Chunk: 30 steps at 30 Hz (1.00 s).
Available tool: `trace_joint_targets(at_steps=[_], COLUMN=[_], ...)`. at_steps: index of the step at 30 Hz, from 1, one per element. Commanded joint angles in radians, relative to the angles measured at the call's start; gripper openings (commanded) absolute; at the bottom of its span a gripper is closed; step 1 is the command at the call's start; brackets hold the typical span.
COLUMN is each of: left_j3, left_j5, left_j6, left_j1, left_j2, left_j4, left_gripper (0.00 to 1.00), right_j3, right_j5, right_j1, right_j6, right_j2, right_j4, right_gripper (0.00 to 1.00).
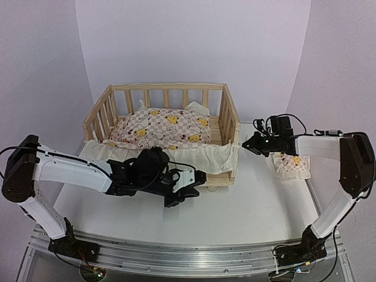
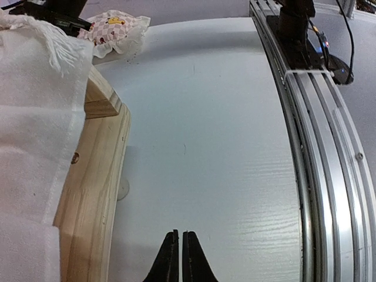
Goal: Set up the pet bed
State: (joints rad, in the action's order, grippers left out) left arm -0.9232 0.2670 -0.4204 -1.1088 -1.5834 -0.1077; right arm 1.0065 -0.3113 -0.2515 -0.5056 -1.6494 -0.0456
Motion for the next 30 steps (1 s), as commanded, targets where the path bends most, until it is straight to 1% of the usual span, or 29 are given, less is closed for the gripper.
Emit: trace_joint_targets(at_steps=[1,2,4,6,8,9,13,16,23,25,27,29,30], left_j3=[-0.144,-0.185,-0.259,-0.305,-0.332,-0.346,-0.381,-0.381,-0.412,-0.416,-0.417,-0.418,-0.418], left_j5=[0.01,-0.01,-0.046,-0.087,-0.129,-0.159,-0.24,-0.219,-0.188,-0.176,-0.167,-0.161,-0.157], left_j6=[0.0,0.021,0.073,0.126,0.179,0.202,0.265,0.289,0.299,0.299,0.302,0.305,0.308], left_j1=[0.003,0.003,0.002,-0.002,-0.008,-0.009,-0.01,-0.009,-0.01,-0.009,-0.01,-0.01,-0.01], left_j2=[-0.039,-0.057,-0.087,-0.113,-0.139,-0.156,-0.208,-0.213,-0.256,-0.261,-0.263,-0.264,-0.265], left_j4=[-0.081,-0.096,-0.135,-0.18,-0.212,-0.21,-0.141,-0.11,-0.115,-0.122,-0.123,-0.116,-0.111], left_gripper=[0.11,0.19,0.32,0.39,0.43,0.43,0.42,0.41,0.39,0.34,0.24,0.17,0.15], right_j3=[-0.009,-0.014,-0.031,-0.045,-0.057,-0.062,-0.077,-0.075,-0.055,-0.055,-0.06,-0.065,-0.068], right_j5=[-0.029,-0.036,-0.046,-0.043,-0.033,-0.031,-0.031,-0.032,-0.041,-0.041,-0.038,-0.036,-0.035], right_j1=[-0.009,-0.012,-0.022,-0.039,-0.056,-0.06,-0.07,-0.074,-0.083,-0.084,-0.084,-0.083,-0.083], right_j6=[-0.002,-0.004,-0.007,-0.008,-0.007,-0.007,-0.013,-0.013,-0.014,-0.014,-0.013,-0.012,-0.012], right_j2=[0.046,0.056,0.074,0.093,0.111,0.12,0.149,0.162,0.158,0.161,0.166,0.171,0.173], right_j4=[-0.04,-0.04,-0.042,-0.042,-0.042,-0.042,-0.042,-0.042,-0.042,-0.042,-0.042,-0.042,-0.042], right_gripper=[0.0,0.0,0.0,0.0,0.0,0.0,0.0,0.0,0.0,0.0,0.0,0.0,0.0])
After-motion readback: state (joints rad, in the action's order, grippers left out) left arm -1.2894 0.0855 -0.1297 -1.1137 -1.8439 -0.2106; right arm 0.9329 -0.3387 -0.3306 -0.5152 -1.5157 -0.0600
